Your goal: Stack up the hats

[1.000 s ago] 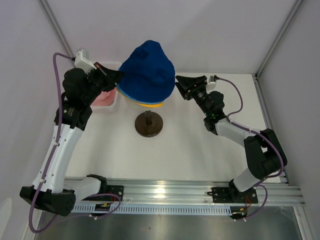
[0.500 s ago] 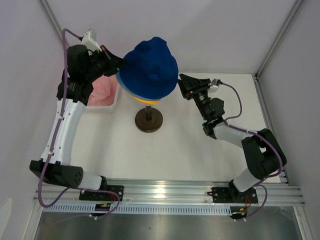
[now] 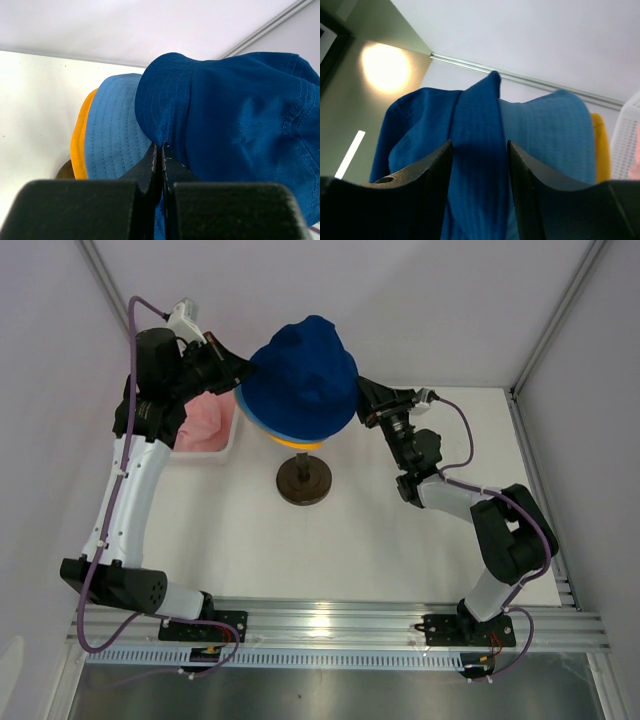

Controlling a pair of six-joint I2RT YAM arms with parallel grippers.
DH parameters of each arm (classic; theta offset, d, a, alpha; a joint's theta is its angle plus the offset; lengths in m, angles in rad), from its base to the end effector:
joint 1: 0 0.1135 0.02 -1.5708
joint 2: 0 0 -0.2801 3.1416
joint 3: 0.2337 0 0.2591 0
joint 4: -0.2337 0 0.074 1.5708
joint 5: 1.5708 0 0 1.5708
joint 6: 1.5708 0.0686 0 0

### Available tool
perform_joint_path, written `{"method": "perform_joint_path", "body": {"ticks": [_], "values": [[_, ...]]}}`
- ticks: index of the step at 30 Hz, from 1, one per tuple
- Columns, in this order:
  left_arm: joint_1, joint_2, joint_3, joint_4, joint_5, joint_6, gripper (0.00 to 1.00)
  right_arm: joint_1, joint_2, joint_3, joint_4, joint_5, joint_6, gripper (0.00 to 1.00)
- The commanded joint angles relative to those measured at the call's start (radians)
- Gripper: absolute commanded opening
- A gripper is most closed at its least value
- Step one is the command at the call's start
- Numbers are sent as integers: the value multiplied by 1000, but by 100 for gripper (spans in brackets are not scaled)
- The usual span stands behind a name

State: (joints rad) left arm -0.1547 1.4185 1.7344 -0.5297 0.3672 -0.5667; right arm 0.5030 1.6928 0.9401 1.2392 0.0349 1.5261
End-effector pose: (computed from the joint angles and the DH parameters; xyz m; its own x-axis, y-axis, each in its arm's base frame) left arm 0.3256 -0.0757 0.4964 -0.4402 -0.4385 -0.7836 0.3012 0.7500 -0.5889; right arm 0.3561 0.1932 0.3297 -0.4360 0.8997 -0.0232 -0.4295 -0.1854 0.8838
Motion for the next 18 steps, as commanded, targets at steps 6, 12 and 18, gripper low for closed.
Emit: {"method": "perform_joint_path", "body": {"ticks": [6, 12, 18], "values": [[3, 7, 34, 3, 52, 19, 1, 9, 8, 46, 49, -1, 2, 0], [14, -12, 8, 2, 46, 24, 1, 11, 21, 45, -73, 2, 34, 0], [35, -44, -55, 10, 48, -2, 1, 29, 65, 0, -133, 28, 121, 0]]}}
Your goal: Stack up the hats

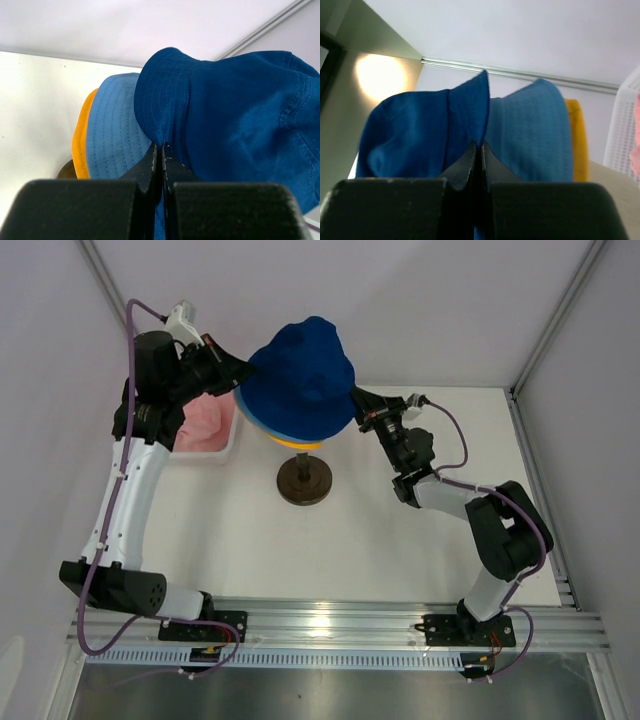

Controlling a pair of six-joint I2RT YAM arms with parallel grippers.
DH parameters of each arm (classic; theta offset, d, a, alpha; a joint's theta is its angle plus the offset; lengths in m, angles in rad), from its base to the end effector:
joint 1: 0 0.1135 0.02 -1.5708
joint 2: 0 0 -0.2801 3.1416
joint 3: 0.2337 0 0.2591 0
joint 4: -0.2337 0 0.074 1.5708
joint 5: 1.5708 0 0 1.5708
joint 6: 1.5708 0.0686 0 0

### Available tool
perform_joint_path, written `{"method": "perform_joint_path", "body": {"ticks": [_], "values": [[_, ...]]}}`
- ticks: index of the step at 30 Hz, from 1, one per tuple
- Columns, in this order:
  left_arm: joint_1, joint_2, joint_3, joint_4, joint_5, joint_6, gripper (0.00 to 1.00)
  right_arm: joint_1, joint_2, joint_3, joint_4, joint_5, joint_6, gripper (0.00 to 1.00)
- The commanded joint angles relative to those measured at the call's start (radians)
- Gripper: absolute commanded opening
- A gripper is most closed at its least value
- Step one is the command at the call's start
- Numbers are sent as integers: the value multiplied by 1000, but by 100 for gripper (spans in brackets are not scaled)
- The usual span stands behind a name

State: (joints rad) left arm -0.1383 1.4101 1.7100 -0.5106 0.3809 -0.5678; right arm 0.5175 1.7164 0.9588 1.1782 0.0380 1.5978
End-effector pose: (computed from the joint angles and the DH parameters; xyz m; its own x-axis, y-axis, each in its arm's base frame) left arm 0.3262 -0.0712 0.4930 -0.4371 -0.4432 -0.7826 0.3001 0.7484 -0.5914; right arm 0.3620 0.2031 0.3192 -0.4736 0.8798 0.0402 -0.3422 -0.2258 0.9121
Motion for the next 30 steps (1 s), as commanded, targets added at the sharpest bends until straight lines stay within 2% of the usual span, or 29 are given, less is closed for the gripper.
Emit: {"method": "perform_joint_path", "body": {"ticks": [1, 8, 11, 18, 24, 30], "values": [[20, -40, -48, -11, 33, -1, 1, 18, 51, -19, -103, 8, 56, 0], [54, -100, -144, 4, 21, -1, 1, 75, 58, -66, -209, 13, 37, 0], [71, -118, -168, 9, 23, -3, 1, 78, 68, -98, -195, 20, 39, 0], [94, -151, -230, 9, 9, 2, 1, 81, 69, -114, -299, 0, -10, 0], [95, -171, -286, 24, -8, 20, 1, 122, 103, -111, -302, -9, -58, 0], [95, -175, -263, 4, -40, 46, 2, 154, 126, -144, -246, -9, -116, 0]]}}
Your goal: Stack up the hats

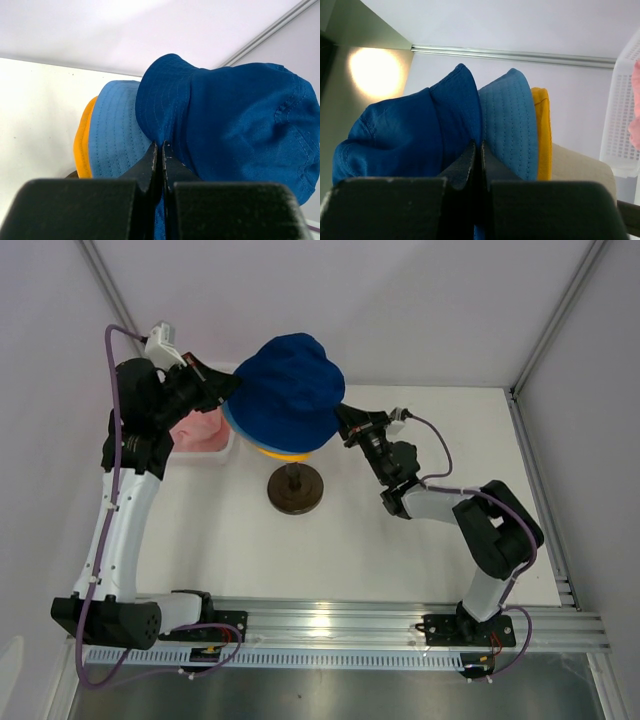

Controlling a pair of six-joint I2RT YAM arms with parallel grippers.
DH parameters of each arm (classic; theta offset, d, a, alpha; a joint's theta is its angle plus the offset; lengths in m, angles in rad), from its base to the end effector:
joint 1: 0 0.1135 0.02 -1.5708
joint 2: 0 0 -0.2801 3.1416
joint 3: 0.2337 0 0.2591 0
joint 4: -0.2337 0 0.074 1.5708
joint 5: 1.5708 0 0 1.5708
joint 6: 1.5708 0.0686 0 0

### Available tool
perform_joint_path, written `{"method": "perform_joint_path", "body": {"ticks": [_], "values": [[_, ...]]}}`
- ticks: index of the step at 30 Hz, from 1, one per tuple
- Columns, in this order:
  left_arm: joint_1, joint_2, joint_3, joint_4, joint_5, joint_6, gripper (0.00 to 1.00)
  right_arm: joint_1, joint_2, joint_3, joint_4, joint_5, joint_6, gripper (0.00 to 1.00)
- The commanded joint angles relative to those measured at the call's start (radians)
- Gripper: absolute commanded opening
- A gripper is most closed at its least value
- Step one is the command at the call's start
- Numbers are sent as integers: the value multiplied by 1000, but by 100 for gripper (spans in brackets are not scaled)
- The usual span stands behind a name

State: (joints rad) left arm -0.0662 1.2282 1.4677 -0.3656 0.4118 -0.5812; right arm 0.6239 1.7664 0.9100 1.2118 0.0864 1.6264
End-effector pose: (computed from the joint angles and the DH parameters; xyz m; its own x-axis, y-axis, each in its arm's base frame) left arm 0.2899 -0.0467 0.4782 -0.3557 -0.4806 -0.8015 0.3129 0.7469 -0.5867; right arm 0.3430 0.2396 0.2867 -0.5313 0.8432 0.0821 -0.2533 -0.2505 0.9344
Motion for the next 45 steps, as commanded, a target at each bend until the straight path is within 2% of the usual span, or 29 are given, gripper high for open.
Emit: {"method": "perform_joint_path", "body": {"ticks": [1, 6, 11, 13, 14, 17, 22, 23, 27, 31, 32, 38, 42, 45], "values": [[23, 7, -20, -144, -73, 63, 2, 48, 65, -105, -284, -48, -167, 0], [23, -7, -18, -139, -48, 75, 3, 48, -27, -146, -316, 21, -286, 1], [23, -4, 12, -148, -47, 95, 9, 46, -136, -132, -362, 50, -352, 18], [23, 13, 43, -157, -36, 104, 9, 46, -156, -123, -359, 53, -350, 27], [23, 22, 66, -170, -18, 107, 9, 45, -174, -111, -360, 58, -344, 36], [23, 48, 115, -190, 7, 113, 9, 27, -206, -68, -377, 47, -332, 45], [23, 79, 169, -199, 30, 119, 9, -32, -243, -25, -391, 19, -293, 55], [23, 83, 174, -208, 32, 121, 9, -52, -251, -25, -388, 21, -292, 59], [23, 108, 183, -233, 53, 129, 7, -101, -289, -17, -409, 13, -316, 62], [23, 48, 100, -216, 24, 112, 5, -136, -292, 21, -419, -31, -405, 66], [23, 24, 29, -190, 4, 98, 3, -139, -279, 56, -422, -60, -424, 67], [17, -199, -176, -95, -140, -70, 1, -130, -213, 170, -440, -171, -502, 71], [-56, -320, -314, -56, -260, -126, 1, -121, -216, 185, -431, -194, -539, 75], [-101, -352, -339, -58, -307, -167, 1, -118, -228, 217, -463, -211, -586, 78]]}}
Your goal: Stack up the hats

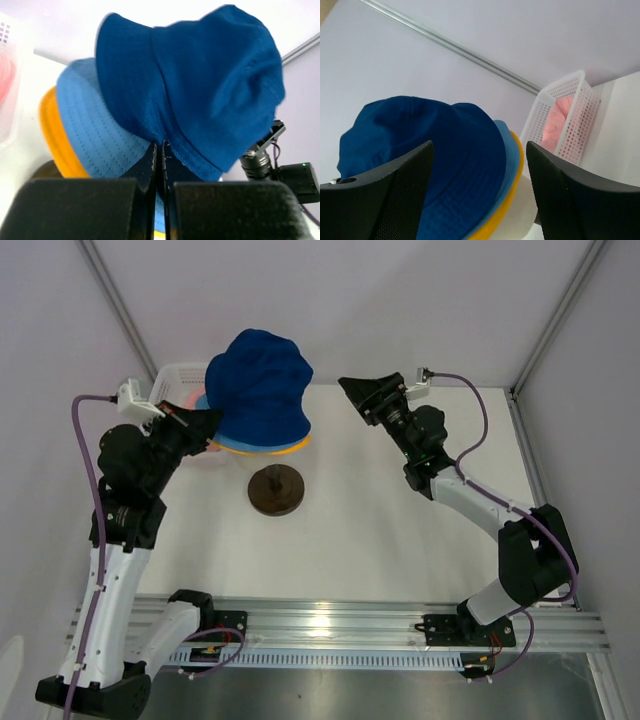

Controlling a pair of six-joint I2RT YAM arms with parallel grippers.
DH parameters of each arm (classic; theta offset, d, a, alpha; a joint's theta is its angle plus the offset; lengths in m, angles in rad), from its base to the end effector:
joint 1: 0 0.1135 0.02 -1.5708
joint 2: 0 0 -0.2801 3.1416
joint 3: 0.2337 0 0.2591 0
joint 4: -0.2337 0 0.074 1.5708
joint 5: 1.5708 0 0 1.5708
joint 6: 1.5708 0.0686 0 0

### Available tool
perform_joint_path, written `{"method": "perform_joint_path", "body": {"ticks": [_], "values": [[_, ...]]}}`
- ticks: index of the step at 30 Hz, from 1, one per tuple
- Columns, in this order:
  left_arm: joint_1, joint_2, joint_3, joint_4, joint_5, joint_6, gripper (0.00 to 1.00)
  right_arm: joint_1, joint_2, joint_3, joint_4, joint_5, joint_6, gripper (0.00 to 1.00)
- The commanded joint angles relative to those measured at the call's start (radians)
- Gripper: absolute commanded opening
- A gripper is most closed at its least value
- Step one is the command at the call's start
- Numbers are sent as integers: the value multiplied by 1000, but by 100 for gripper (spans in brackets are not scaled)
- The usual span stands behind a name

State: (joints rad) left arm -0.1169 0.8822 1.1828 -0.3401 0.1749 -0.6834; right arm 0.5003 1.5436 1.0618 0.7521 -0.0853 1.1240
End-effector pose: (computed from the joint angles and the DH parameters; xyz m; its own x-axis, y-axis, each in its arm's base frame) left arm 0.2036 -0.0359 0.4561 -0.2120 -0.6012 -0.7705 0.1982 0.7456 -0.6363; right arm 0.3488 0.1974 0.3679 -0.3948 0.8083 -0.4369 -0.4489 0.2452 0.8593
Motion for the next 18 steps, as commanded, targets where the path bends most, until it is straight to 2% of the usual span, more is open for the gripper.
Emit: {"method": "perform_joint_path", "body": {"ticks": [1, 4, 6, 9, 10, 13, 16, 18], "values": [[-64, -9, -70, -77, -78, -76, 1, 7, -8, 76, -23, -41, -101, 78], [-122, -22, -129, -59, -129, -99, 1, 14, -14, 130, -78, -54, -168, 81], [-139, -25, -137, -53, -144, -99, 8, 17, -13, 171, -118, -73, -203, 83], [-141, -37, -127, -57, -167, -71, 25, 27, -2, 268, -209, -111, -291, 84], [-141, -54, -115, -57, -214, -58, 41, 33, 3, 308, -252, -122, -337, 84], [-139, -78, -52, -54, -311, 16, 65, 40, 7, 348, -312, -139, -389, 86], [-124, -66, 44, -59, -371, 80, 73, 35, 9, 374, -336, -148, -426, 88], [-87, -51, 110, -62, -371, 81, 74, 34, 19, 417, -367, -172, -466, 89]]}}
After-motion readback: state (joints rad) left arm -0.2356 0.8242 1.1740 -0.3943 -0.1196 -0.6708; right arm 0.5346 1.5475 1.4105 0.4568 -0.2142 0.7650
